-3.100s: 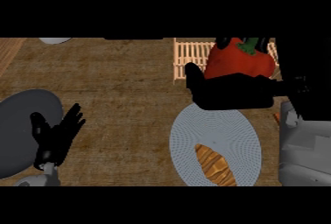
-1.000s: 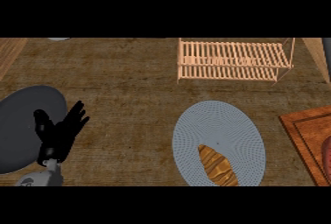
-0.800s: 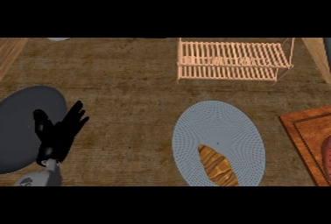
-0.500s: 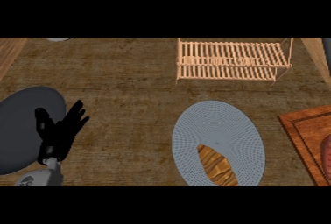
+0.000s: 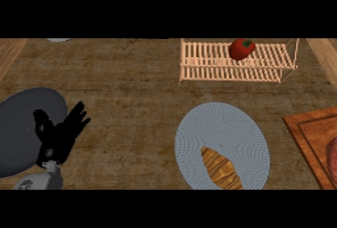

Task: Pick the bell pepper from the placemat and place it in the tiered shelf

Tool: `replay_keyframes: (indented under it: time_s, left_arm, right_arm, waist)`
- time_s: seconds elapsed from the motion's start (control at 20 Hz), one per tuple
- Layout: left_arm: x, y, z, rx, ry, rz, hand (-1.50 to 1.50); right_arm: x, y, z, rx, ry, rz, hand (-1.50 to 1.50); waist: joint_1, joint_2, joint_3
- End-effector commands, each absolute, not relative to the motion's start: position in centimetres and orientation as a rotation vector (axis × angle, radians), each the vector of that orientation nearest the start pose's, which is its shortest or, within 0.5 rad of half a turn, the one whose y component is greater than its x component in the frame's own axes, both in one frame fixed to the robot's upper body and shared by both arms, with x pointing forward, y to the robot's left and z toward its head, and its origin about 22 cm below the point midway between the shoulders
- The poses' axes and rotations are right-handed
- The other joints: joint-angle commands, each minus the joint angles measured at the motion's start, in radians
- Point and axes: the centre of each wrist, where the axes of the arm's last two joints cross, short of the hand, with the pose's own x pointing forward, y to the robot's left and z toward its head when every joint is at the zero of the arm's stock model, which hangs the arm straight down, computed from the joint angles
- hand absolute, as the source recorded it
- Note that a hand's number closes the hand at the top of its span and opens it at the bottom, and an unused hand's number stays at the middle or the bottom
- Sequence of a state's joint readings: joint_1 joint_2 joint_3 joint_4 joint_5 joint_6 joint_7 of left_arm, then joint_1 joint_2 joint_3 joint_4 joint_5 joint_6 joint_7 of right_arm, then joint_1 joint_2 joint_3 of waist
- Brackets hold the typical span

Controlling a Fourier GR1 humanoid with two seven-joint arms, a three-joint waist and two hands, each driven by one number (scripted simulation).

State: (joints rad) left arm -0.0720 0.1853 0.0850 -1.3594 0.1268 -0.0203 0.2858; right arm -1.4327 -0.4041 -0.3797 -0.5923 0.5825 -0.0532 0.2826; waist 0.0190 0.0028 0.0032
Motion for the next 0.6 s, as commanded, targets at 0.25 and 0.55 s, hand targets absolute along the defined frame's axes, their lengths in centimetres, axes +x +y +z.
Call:
replay_keyframes:
  time_s: [0.25, 0.55]
  left_arm:
    - [25.5, 29.0, -2.3, 0.102, -1.117, 0.040, 0.00]
    - [26.4, 28.0, -1.1, 0.082, -1.131, 0.028, 0.00]
  right_arm:
    - [45.6, -25.6, 35.3, -0.496, -1.761, -0.116, -1.50]
    - [44.3, -30.7, 37.2, -0.734, -1.742, -0.283, -1.50]
  waist:
    - [-0.006, 0.000, -0.003]
    - [0.001, 0.005, -0.003]
